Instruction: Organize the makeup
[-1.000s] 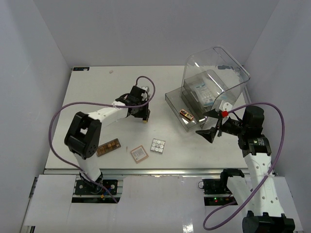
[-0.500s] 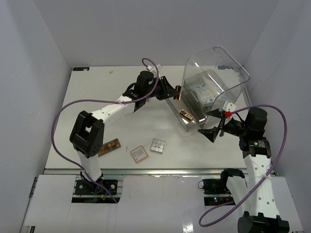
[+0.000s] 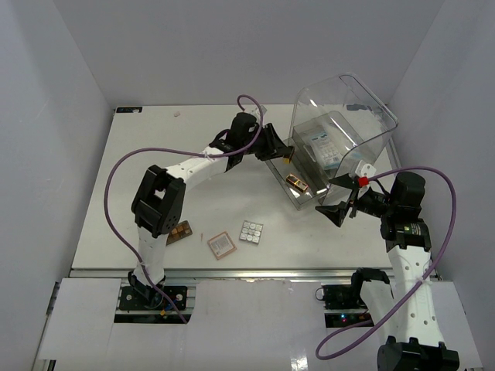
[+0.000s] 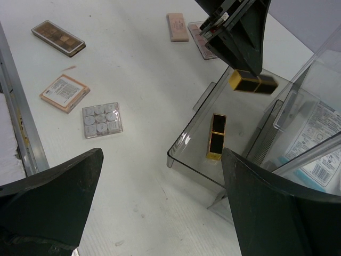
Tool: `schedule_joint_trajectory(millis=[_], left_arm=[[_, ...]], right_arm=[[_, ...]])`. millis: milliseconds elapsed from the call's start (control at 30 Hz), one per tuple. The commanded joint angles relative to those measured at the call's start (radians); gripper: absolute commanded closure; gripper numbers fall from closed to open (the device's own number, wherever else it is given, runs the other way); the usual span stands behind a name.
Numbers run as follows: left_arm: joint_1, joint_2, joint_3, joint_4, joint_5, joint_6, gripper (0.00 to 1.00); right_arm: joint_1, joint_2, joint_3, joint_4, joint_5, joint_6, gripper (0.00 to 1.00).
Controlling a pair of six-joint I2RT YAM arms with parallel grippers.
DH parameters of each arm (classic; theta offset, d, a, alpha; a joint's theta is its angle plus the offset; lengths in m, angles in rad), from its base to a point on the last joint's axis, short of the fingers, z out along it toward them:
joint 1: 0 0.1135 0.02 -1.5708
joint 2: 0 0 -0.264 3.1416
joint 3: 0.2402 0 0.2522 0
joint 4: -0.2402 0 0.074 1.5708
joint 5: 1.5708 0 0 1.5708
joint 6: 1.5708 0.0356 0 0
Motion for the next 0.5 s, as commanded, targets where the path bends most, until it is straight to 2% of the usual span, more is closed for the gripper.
schedule_joint_trajectory(millis=[0,133,233,300,367,467], left_arm=[[-0.005,-0.028,0.058,-0.004,0.016,0.028,0.47],[-0.005,-0.046,0.071,-0.019,0.024,0.063,0.46],[0.004,-0.112,0.052,-0.042,0.032,0.143,0.46],[0.019,-0.169,-0.008,-0.053,0.045,0.196,0.45],[0.039,-0.293,-0.097,-0.053,0.068,0.284,0.45],[0.096,-0.454,-0.298,-0.056,0.087,0.367,0.45]], right_arm=[[-0.004,0.008,-0.013,0.040,-0.028,-0.006,0.02],[-0.004,0.020,-0.020,0.039,-0.042,-0.024,0.02],[-0.004,0.034,-0.033,0.034,-0.064,-0.049,0.02],[-0.002,0.055,-0.034,0.028,-0.072,-0.065,0.04],[0.008,0.086,-0.013,-0.001,-0.073,-0.101,0.07],[0.071,0.166,0.063,-0.083,-0.002,-0.152,0.13]])
